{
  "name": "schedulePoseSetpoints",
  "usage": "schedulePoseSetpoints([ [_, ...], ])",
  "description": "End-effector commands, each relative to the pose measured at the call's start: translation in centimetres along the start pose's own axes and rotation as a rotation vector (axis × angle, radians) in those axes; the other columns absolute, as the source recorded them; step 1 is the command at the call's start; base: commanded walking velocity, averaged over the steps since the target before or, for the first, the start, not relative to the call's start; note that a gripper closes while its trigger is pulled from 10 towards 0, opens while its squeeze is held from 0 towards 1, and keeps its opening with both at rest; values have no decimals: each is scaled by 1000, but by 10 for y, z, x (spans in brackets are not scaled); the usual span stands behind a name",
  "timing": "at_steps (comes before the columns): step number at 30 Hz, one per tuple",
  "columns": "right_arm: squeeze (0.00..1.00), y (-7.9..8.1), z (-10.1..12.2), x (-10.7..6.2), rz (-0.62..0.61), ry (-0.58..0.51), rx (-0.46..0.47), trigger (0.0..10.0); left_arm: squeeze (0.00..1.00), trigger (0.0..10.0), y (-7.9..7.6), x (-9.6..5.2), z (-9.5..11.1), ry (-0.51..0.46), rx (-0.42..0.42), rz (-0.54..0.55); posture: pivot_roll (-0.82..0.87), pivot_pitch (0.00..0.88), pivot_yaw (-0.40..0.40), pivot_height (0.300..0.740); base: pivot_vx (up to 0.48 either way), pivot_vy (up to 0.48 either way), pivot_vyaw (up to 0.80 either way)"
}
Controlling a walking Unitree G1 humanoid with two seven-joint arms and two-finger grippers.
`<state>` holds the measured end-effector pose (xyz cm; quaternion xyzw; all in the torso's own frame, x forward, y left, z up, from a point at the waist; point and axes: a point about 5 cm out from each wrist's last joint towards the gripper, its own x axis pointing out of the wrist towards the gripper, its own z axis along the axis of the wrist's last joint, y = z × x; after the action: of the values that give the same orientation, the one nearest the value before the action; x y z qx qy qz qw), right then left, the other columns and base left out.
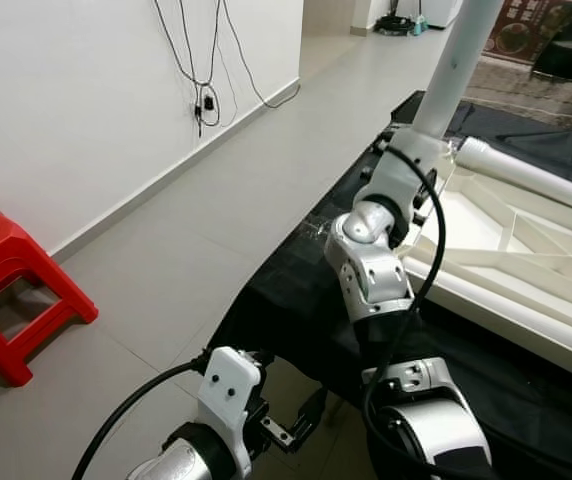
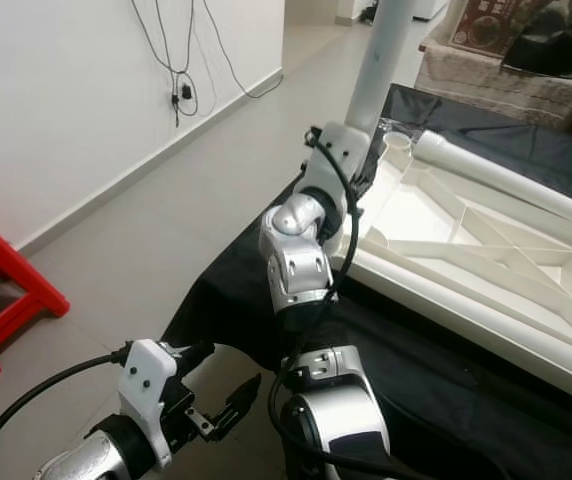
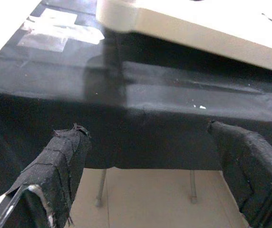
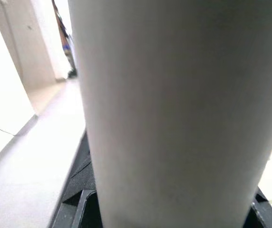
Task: Building children table
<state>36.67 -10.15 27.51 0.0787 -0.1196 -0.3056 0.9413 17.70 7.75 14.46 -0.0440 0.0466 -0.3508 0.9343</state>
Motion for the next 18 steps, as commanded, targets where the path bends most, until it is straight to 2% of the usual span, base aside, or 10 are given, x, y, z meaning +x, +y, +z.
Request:
schedulePoseSetpoints([
  [1, 0, 5, 31, -1, 31, -119, 114, 0, 0, 10000, 1, -1, -4, 15, -1, 0, 231, 106, -25, 740, 0, 0, 0],
  [3, 0, 4, 26, -2, 46, -103, 104, 0, 0, 10000, 1, 0, -5, 19, 6, -3, 234, 102, -28, 740, 0, 0, 0],
  [5, 0, 2, 9, -3, 72, -48, 71, 0, 0, 10000, 1, 0, -6, 21, 11, -4, 231, 96, -28, 740, 0, 0, 0],
  [9, 0, -4, -10, -3, 73, 14, 33, 0, 0, 10000, 1, 0, -6, 20, 15, -5, 230, 93, -28, 740, 0, 0, 0],
  [10, 0, -9, -19, -3, 51, 56, 21, 0, 0, 10000, 1, 0, -6, 19, 16, -5, 228, 91, -29, 740, 0, 0, 0],
  [14, 0, -17, -33, -3, 3, 122, 5, 0, 0, 10000, 1, 0, -6, 18, 16, -6, 229, 92, -29, 740, 0, 0, 0],
  [15, 0, -26, -46, -2, -73, 178, -16, 0, 0, 10000, 0, 0, -6, 17, 15, -8, 235, 94, -28, 740, 0, 0, 0],
  [18, 0, -32, -54, -1, -126, 221, -23, 0, 0, 10000, 0, 0, -6, 16, 15, -10, 235, 94, -28, 740, 0, 0, 0],
])
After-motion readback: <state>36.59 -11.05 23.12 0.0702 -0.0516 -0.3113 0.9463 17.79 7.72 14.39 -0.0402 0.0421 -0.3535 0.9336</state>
